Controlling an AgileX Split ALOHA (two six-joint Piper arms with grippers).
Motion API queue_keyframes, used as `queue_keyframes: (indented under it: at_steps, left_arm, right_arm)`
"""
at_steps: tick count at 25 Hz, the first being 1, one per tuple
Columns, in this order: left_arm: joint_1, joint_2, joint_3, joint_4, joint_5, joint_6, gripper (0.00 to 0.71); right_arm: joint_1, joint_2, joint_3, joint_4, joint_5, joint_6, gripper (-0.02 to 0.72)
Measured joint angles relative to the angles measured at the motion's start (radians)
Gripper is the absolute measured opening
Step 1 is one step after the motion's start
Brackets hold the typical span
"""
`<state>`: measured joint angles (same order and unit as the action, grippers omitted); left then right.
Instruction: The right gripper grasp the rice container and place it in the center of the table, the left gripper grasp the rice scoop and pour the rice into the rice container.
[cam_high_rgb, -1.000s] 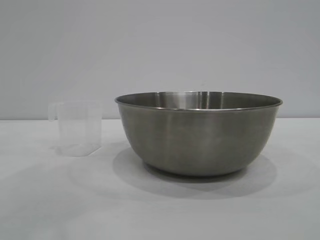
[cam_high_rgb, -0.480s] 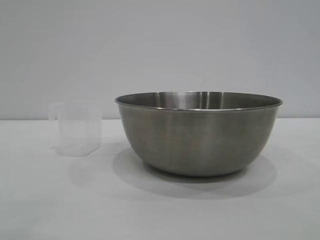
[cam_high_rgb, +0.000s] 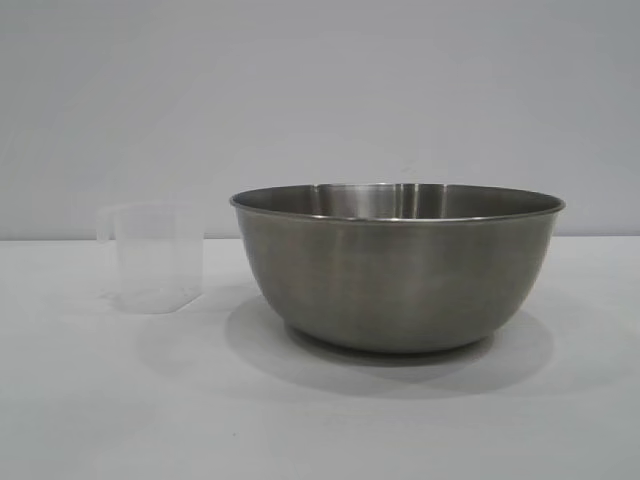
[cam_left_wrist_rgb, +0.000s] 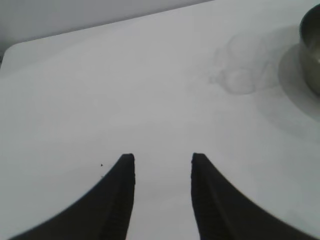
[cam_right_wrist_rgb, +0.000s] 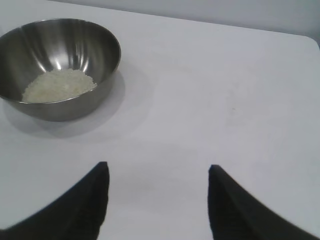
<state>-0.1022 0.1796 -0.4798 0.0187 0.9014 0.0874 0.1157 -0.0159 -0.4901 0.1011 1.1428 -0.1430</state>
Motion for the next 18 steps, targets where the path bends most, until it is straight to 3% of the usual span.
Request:
queue_keyframes:
  at_steps: [7,18]
  left_arm:
    - [0.0,-0.004,-0.018,-0.054,0.193,-0.006,0.208]
    - [0.0,-0.191,-0.003,-0.063,0.217,-0.017,0.208]
  right_arm:
    - [0.0,0.0,0.0,0.0,0.0,0.0,0.371]
    - [0.0,0.0,0.0,0.0,0.0,0.0,0.371]
